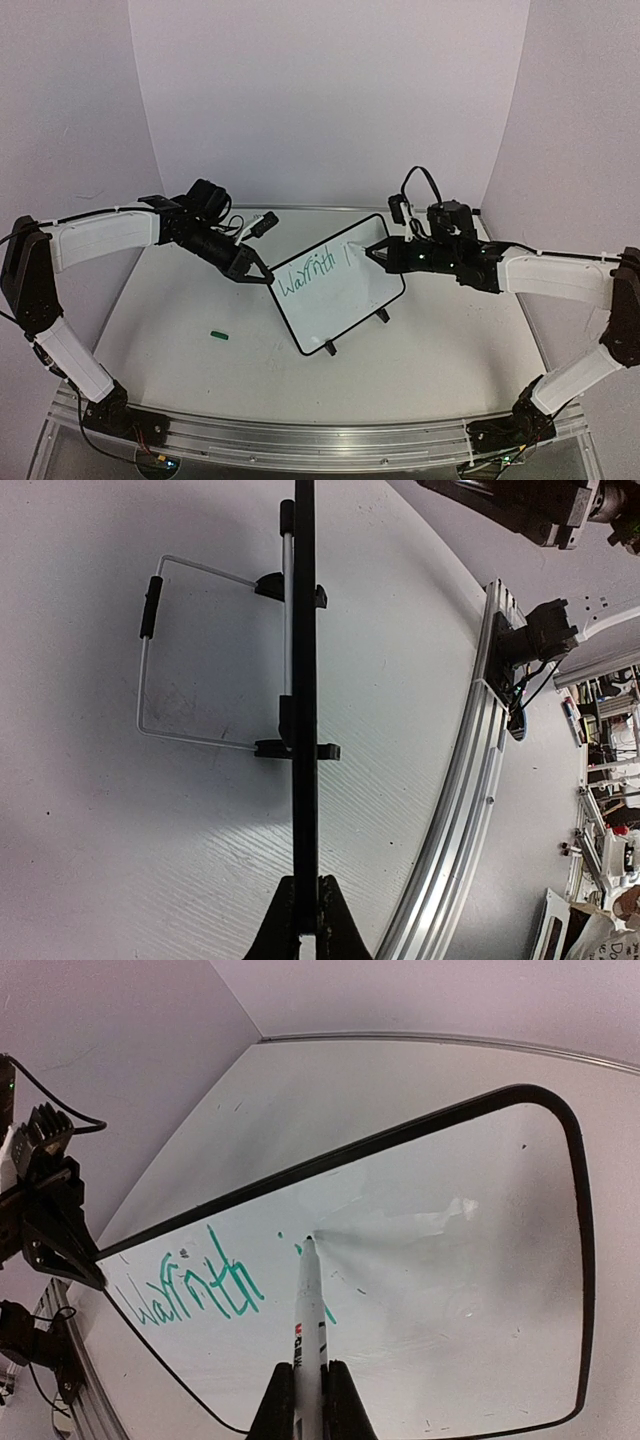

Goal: Write a sentence on the whiteboard

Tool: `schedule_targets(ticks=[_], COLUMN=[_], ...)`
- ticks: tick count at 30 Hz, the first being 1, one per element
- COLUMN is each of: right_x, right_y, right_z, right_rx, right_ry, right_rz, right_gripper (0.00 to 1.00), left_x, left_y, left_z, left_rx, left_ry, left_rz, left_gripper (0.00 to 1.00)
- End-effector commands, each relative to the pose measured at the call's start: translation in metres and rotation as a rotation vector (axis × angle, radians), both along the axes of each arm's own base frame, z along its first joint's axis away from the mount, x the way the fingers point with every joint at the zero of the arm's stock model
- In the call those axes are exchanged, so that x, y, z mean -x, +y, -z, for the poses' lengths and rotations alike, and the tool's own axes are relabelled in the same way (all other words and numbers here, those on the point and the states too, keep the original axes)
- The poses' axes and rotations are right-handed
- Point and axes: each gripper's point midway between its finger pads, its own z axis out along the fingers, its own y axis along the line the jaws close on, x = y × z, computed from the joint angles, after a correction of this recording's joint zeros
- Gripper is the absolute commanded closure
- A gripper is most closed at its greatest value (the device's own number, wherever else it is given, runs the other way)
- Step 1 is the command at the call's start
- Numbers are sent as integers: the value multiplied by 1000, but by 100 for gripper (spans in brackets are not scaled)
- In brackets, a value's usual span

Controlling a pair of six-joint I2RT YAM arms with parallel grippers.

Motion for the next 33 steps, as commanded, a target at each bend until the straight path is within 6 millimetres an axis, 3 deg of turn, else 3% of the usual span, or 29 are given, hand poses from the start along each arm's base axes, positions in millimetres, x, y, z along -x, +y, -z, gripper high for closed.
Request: schedule_targets(ticks=[1,16,27,33], right_x=[-6,11,4,1], right_y=[-3,-16,-9,-6], right_z=[7,32,-6,-14], right_rx=[20,35,-16,-23], right_ry=[-1,62,-21,-39], right_rz=[19,35,18,11], right_gripper=[100,100,100,100], left_x=[14,14,14,14], left_y=[-7,-7,-7,-7], left_z=[6,7,7,6], left_rx=[-32,-31,-34,-32], left_ry=[-6,-5,-5,-8], left_rz=[62,65,63,64], left_gripper=[100,100,100,100])
